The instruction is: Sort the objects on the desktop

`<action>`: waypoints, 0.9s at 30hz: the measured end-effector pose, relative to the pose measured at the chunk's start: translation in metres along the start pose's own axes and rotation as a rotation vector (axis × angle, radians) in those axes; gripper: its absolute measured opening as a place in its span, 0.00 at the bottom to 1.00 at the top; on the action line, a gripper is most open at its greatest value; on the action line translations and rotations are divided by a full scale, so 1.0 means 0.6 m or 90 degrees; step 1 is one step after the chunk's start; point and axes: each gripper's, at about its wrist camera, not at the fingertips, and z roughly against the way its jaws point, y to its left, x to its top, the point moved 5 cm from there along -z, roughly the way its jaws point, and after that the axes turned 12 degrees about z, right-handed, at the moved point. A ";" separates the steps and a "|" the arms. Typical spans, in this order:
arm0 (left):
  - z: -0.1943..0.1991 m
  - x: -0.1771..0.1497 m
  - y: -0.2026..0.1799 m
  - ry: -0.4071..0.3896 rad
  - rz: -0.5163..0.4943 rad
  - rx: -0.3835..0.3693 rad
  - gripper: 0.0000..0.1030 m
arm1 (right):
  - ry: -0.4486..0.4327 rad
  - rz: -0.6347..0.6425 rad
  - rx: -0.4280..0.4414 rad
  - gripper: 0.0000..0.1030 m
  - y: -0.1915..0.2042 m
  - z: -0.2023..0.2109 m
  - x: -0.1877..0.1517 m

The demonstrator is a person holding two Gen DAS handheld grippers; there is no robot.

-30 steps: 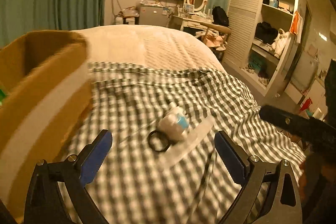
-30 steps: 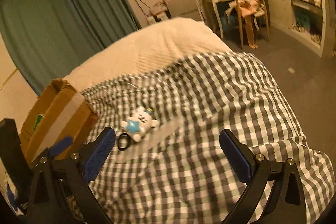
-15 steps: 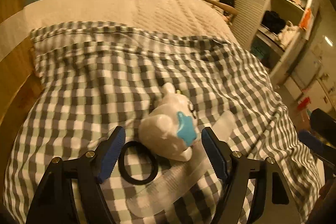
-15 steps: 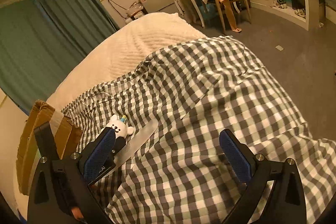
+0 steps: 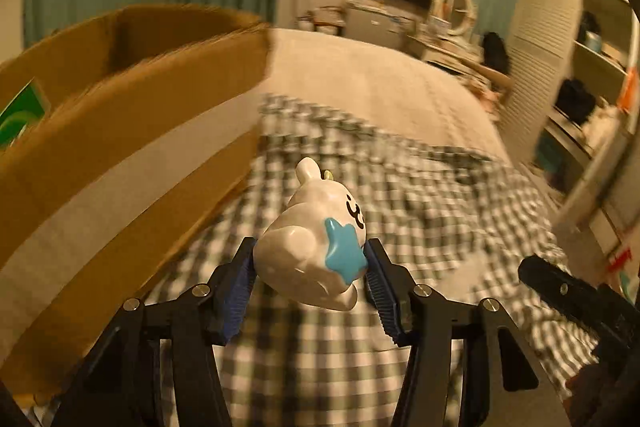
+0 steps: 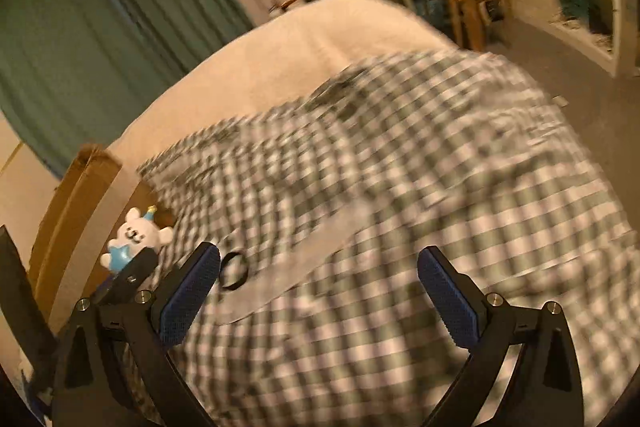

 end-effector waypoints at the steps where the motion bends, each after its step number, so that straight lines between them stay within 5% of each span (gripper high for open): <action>1: -0.005 -0.005 0.005 0.006 -0.001 0.009 0.53 | 0.009 0.006 0.006 0.87 0.012 -0.008 -0.003; 8: -0.027 -0.059 0.054 0.038 0.091 0.009 0.54 | 0.074 -0.010 0.017 0.81 0.038 -0.071 -0.029; 15: -0.031 -0.062 0.033 0.030 0.070 0.013 0.54 | 0.049 0.003 -0.057 0.79 0.035 -0.115 -0.015; 20: -0.030 -0.063 0.039 0.038 0.084 -0.002 0.54 | 0.029 0.035 -0.065 0.39 0.036 -0.117 -0.020; 21: -0.031 -0.064 0.039 0.038 0.082 0.001 0.54 | 0.022 0.023 -0.046 0.18 0.033 -0.113 -0.017; 27: -0.010 -0.066 0.046 0.040 0.074 0.000 0.54 | -0.007 0.036 0.021 0.09 0.046 -0.079 -0.002</action>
